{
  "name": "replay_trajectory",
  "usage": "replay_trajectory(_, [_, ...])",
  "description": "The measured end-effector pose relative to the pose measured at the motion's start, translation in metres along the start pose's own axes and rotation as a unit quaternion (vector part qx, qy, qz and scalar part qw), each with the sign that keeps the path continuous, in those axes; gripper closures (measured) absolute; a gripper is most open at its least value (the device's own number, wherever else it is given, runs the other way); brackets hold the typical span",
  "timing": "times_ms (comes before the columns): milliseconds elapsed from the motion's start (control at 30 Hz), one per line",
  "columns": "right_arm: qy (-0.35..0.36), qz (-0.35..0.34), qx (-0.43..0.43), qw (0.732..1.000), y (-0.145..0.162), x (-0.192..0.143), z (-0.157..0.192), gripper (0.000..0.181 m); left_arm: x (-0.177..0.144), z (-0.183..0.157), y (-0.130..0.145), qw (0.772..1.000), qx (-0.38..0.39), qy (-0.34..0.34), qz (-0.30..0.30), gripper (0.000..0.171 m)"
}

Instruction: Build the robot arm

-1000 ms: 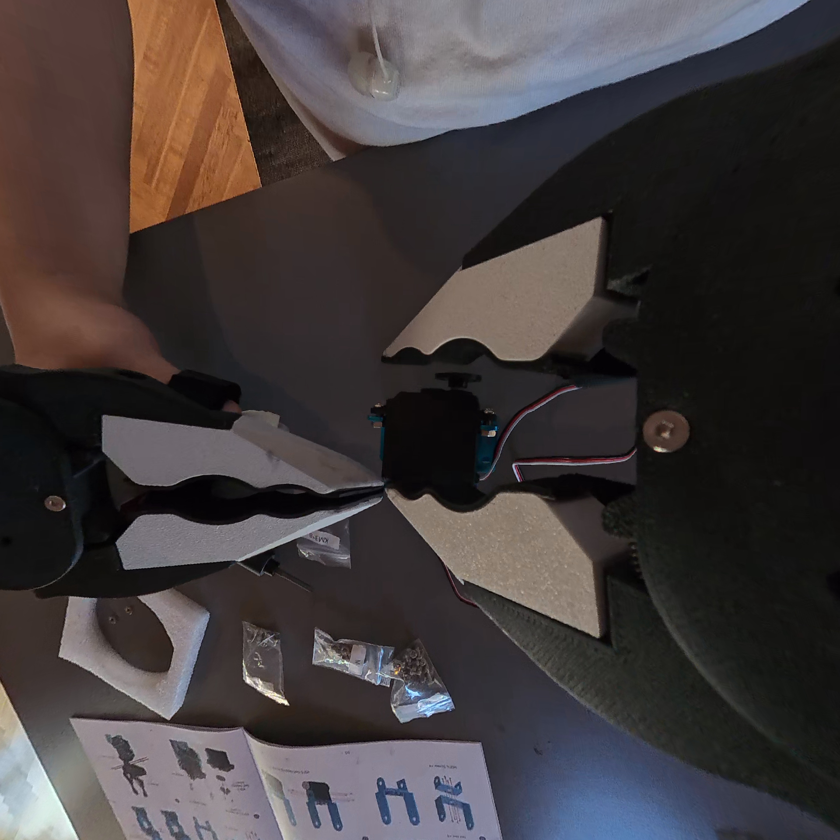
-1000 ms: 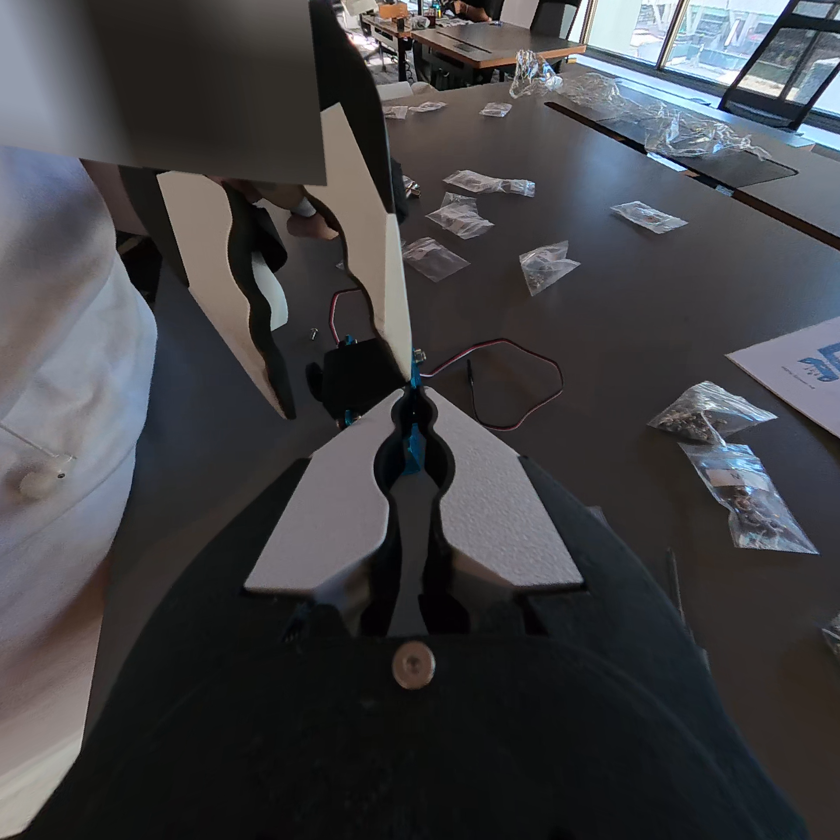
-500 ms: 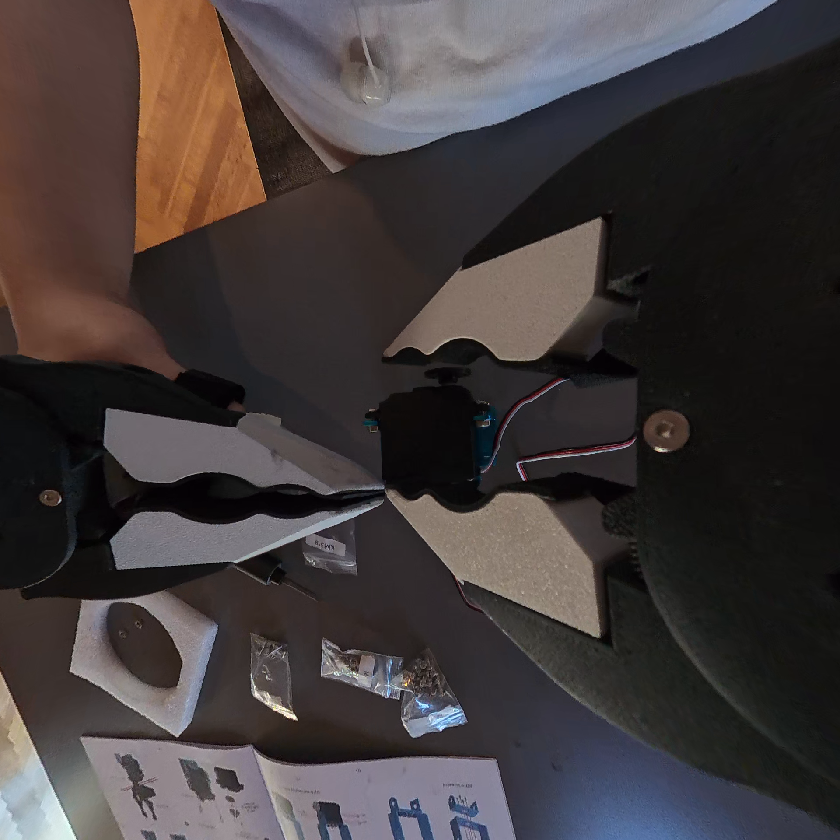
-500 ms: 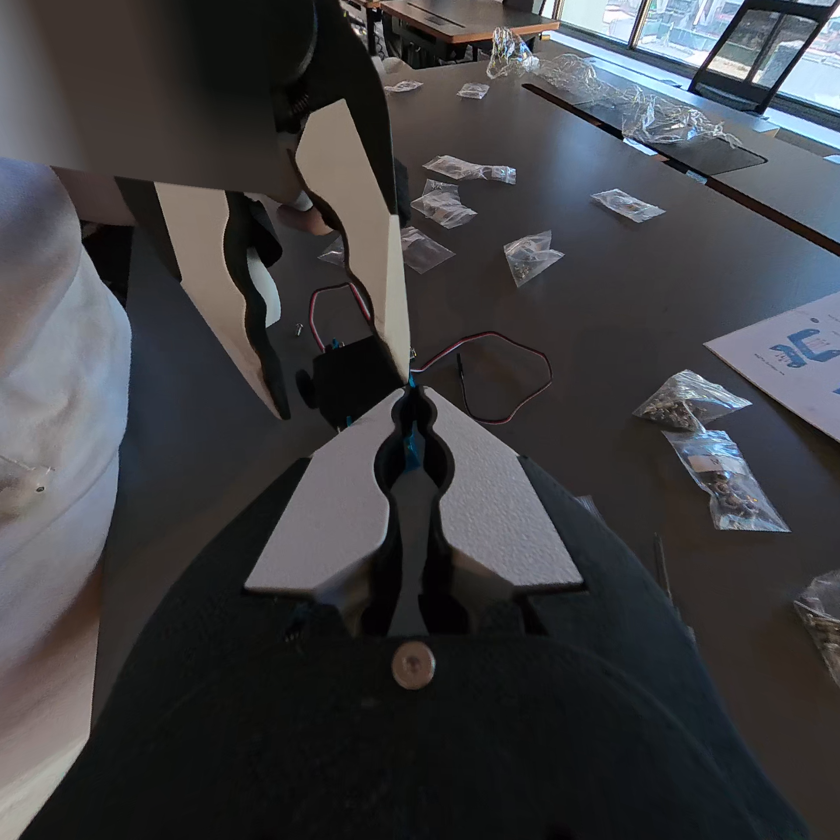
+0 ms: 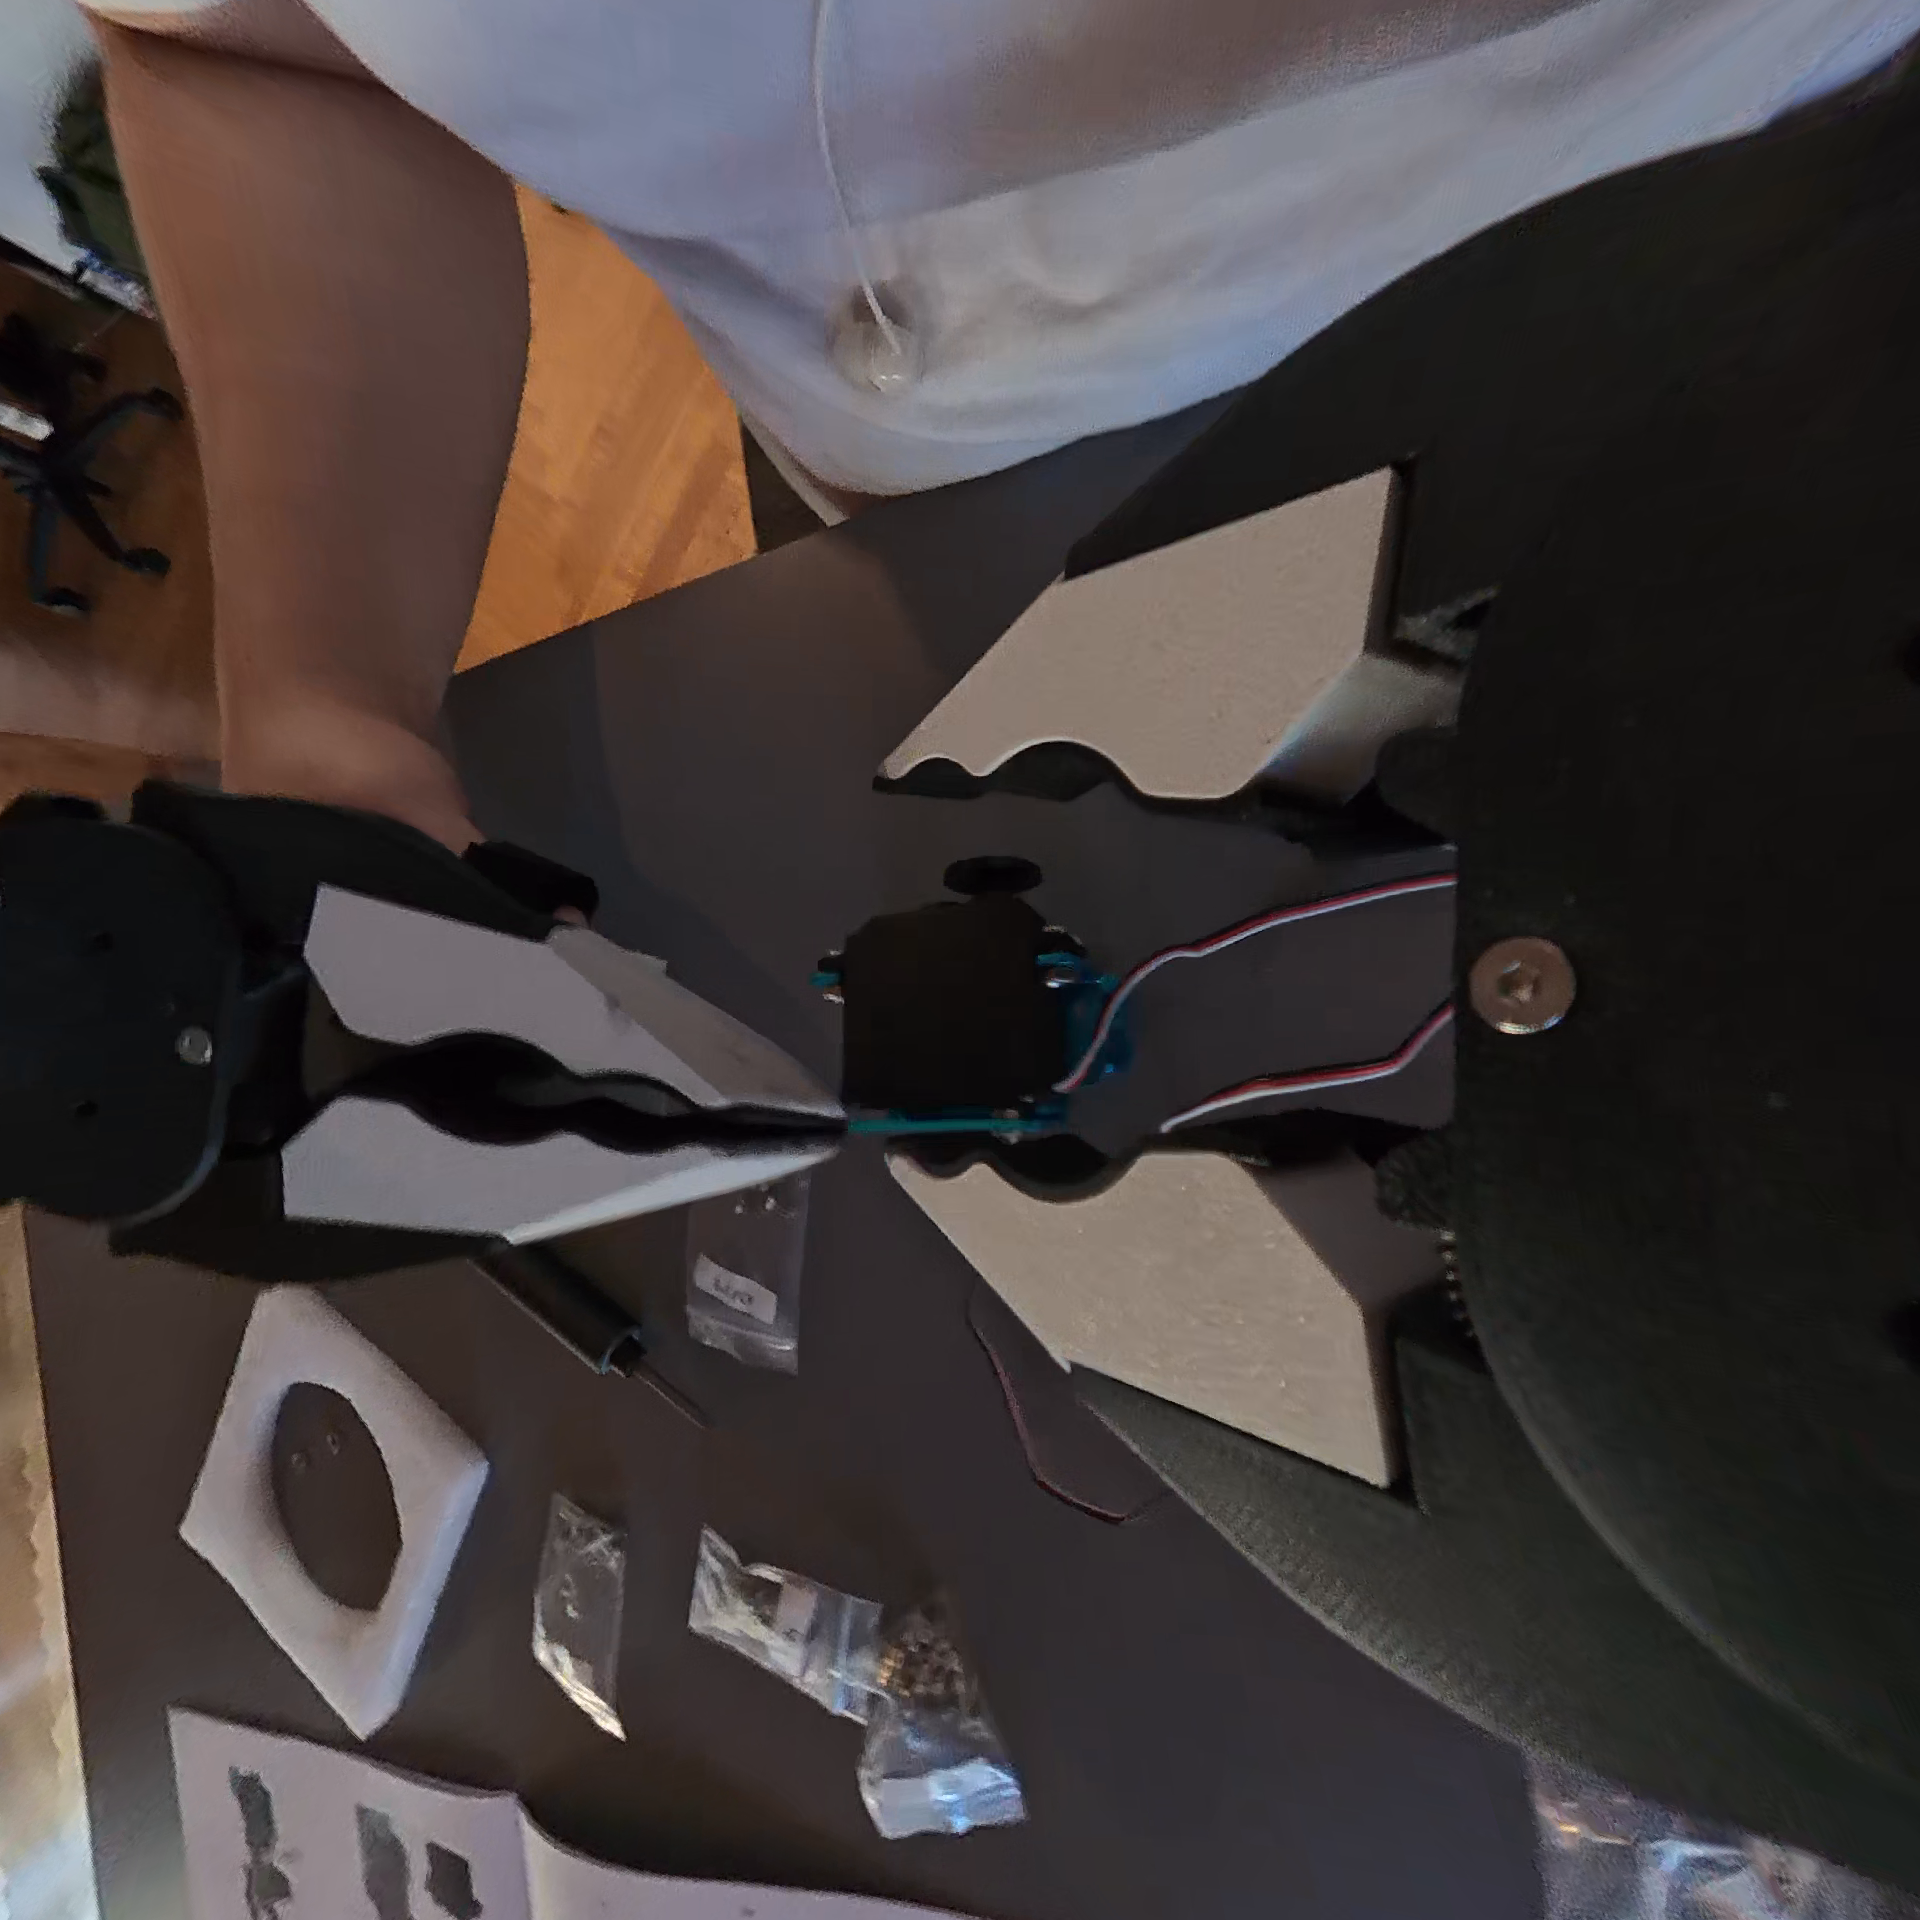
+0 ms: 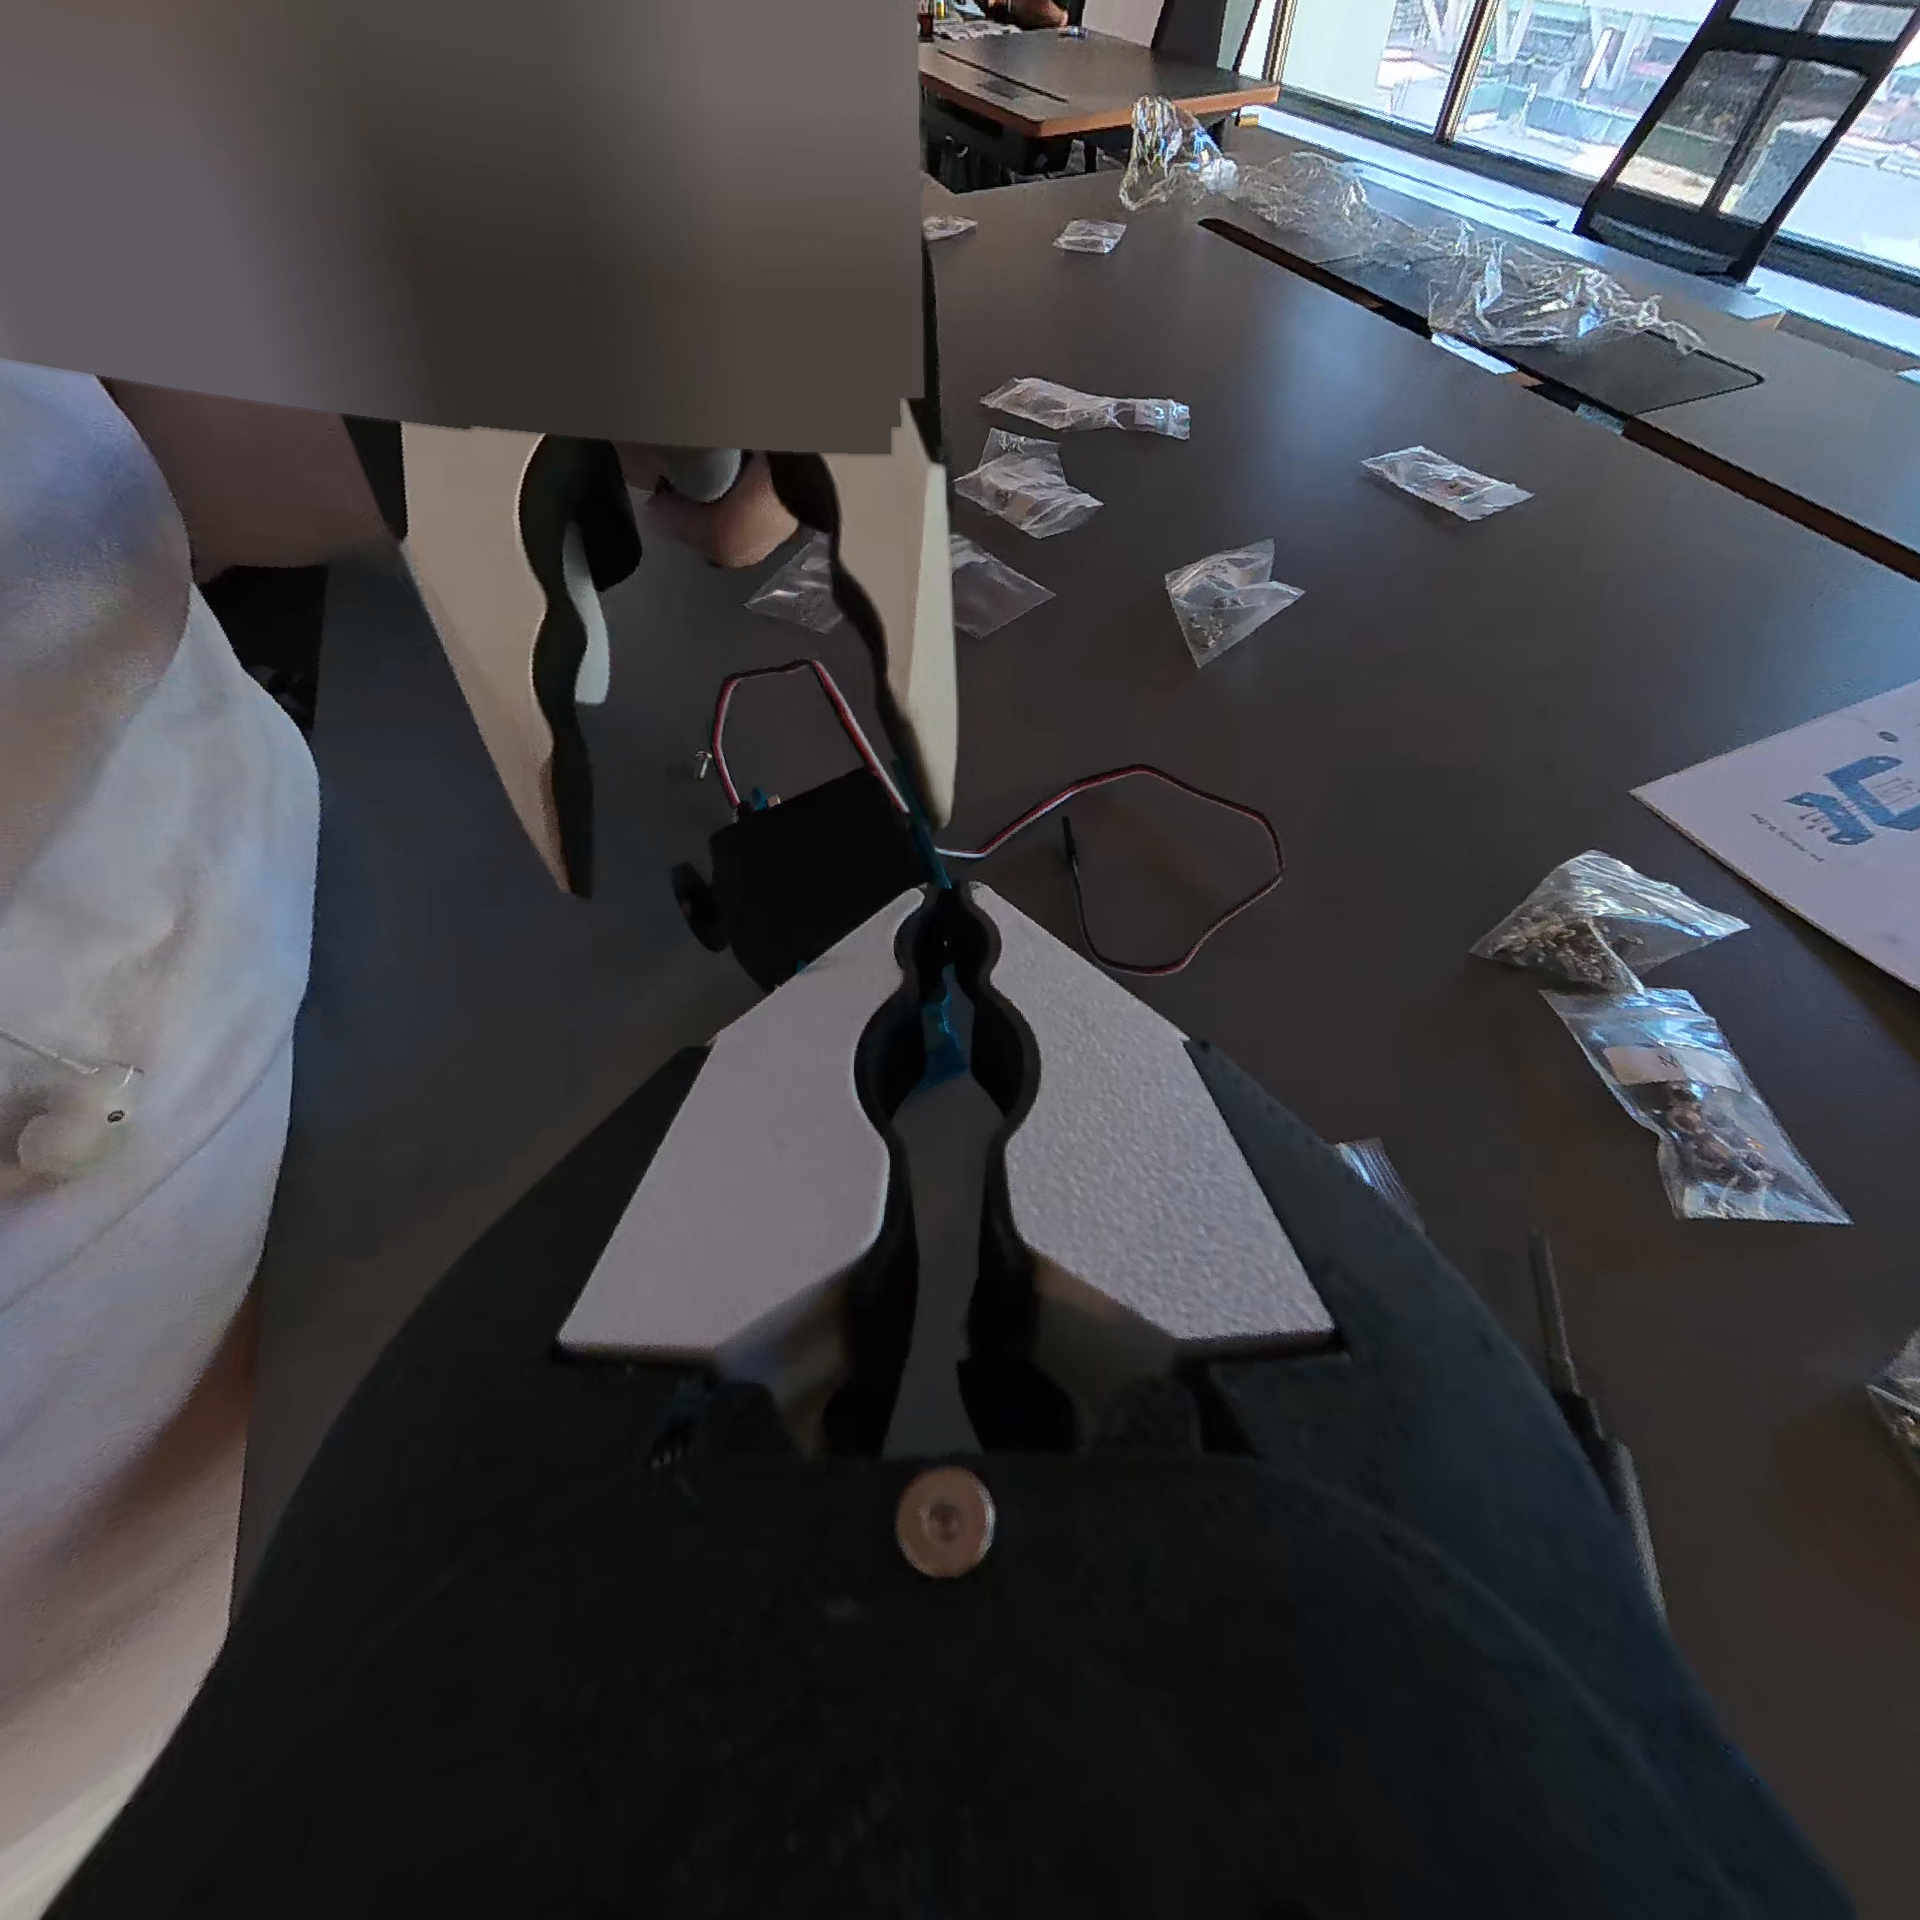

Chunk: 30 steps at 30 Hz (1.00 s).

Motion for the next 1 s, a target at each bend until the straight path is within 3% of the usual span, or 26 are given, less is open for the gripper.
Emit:
replay_trajectory(100, [-0.001, -0.009, -0.008, 1.0, 0.001, -0.002, 0.002, 0.177, -0.015, 0.0, 0.01, 0.999, -0.019, -0.036, -0.004, 0.107])
replay_trajectory(167, [-0.004, -0.02, 0.0, 1.0, 0.002, -0.008, 0.001, 0.164, -0.024, -0.003, 0.017, 0.998, -0.026, -0.059, -0.005, 0.113])
replay_trajectory(300, [-0.038, -0.031, 0.017, 0.999, 0.007, -0.02, 0.005, 0.161, -0.032, -0.009, 0.032, 0.994, -0.026, -0.106, 0.015, 0.13])
replay_trajectory(533, [-0.062, 0.028, -0.01, 0.998, 0.021, -0.014, 0.021, 0.148, -0.023, -0.017, 0.039, 0.991, -0.033, -0.132, 0.017, 0.147])
replay_trajectory(633, [-0.046, 0.04, -0.035, 0.998, 0.023, -0.009, 0.023, 0.148, -0.021, -0.018, 0.039, 0.99, -0.025, -0.141, 0.013, 0.166])
replay_trajectory(767, [-0.045, 0.039, -0.045, 0.997, 0.023, -0.004, 0.024, 0.147, -0.025, -0.019, 0.039, 0.987, -0.025, -0.159, 0.007, 0.158])
replay_trajectory(867, [-0.029, 0.03, -0.056, 0.998, 0.022, -0.005, 0.022, 0.14, -0.03, -0.015, 0.042, 0.985, -0.034, -0.168, 0.007, 0.129])
replay_trajectory(1000, [-0.024, 0.021, -0.057, 0.998, 0.018, -0.003, 0.014, 0.118, -0.027, -0.008, 0.037, 0.99, -0.052, -0.134, -0.004, 0.105])
Point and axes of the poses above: each gripper's, where its closed fingertips meet, x out along the fingers, y out of its underside, z = x × y across the jaws, the point moved 8 cm from there along -x, back along the fingers, and after that the axes turned 6 degrees about -y, right-handed, at the moved point
